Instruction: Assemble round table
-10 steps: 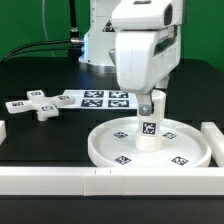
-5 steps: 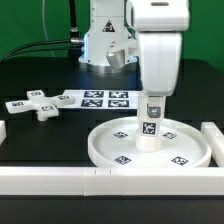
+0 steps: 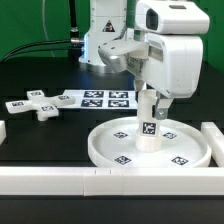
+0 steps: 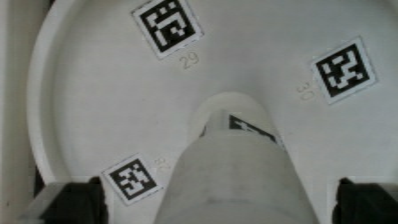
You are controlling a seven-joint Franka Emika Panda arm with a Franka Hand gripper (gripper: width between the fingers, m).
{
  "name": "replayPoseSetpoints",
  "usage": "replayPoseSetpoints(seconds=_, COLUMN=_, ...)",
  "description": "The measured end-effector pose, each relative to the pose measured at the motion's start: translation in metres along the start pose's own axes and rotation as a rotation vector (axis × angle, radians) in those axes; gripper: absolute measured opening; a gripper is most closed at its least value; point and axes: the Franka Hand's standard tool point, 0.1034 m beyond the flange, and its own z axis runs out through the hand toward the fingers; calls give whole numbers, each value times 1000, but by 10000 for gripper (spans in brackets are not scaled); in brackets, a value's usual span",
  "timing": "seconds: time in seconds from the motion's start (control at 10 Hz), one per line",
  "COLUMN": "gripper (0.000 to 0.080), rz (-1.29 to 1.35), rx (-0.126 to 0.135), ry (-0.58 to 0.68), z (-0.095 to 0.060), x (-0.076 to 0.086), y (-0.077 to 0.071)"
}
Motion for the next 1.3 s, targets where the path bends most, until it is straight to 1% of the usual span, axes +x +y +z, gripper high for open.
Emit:
replayPoseSetpoints(seconds=0.1, gripper=522, rz=10, rx=0, ry=1, z=0, x=1, y=0)
replayPoseSetpoints(seconds=0.2, gripper=412, rz=12, rx=8, ry=0, z=1, x=0, y=-2)
replayPoseSetpoints(seconds=0.7, gripper=412, rz=90, rx=14, ry=2, z=2, x=0, y=-4)
replayPoseSetpoints(seconds=0.9, gripper=412, rz=378, rx=22, ry=3, z=2, x=1, y=-5)
replayPoseSetpoints(seconds=1.0, gripper=412, rz=540, rx=29, ry=1, z=2, x=3, y=-6)
replayPoseSetpoints(seconds=1.1, gripper=412, rz=674, rx=45, ry=-4, z=2, x=4, y=-7)
replayPoseSetpoints(seconds=1.2, gripper=412, rz=776, rx=45, ry=-1, z=3, x=5, y=-7)
replayPoseSetpoints(seconds=1.3, gripper=412, rz=854, rx=35, ry=3, z=3, x=5, y=-5)
